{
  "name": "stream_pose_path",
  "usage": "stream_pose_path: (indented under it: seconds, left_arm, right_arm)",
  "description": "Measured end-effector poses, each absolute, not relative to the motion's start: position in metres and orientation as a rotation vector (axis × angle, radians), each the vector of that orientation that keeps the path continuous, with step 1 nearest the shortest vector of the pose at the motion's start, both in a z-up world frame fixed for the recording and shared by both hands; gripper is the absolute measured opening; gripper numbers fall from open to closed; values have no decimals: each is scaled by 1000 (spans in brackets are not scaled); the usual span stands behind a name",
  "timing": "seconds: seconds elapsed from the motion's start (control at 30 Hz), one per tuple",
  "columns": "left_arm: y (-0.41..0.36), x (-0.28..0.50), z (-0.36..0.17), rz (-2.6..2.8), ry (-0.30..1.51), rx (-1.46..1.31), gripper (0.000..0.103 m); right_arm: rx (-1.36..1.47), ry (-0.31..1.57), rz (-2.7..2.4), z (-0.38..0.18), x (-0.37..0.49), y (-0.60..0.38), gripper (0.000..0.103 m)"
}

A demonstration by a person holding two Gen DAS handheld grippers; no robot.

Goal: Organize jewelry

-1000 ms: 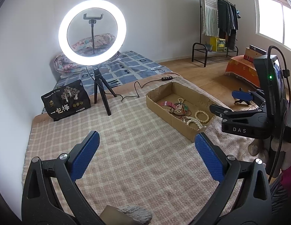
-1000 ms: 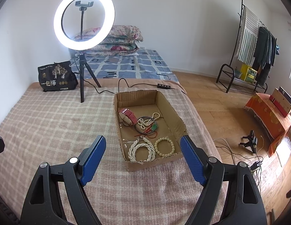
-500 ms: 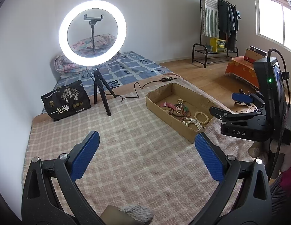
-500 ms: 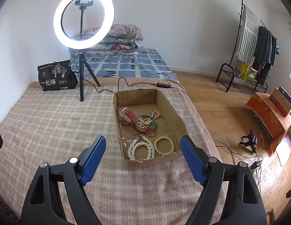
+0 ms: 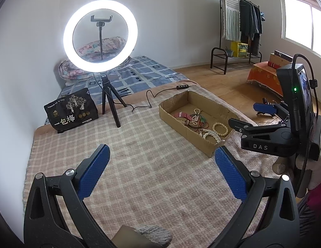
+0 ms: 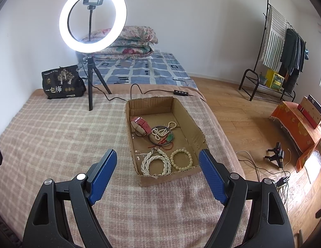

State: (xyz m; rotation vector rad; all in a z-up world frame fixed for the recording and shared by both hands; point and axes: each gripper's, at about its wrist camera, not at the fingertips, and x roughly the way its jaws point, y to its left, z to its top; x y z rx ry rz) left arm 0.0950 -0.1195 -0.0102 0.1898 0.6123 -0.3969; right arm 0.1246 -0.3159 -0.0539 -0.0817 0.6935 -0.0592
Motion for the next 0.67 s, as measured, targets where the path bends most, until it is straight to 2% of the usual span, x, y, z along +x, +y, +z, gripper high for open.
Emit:
stream_pose_path:
  seconds: [0.67]
  left_arm:
    - [-121, 89, -10, -402, 601, 192, 103]
  right_arm:
    - [-93, 712, -55, -57, 126, -312, 81]
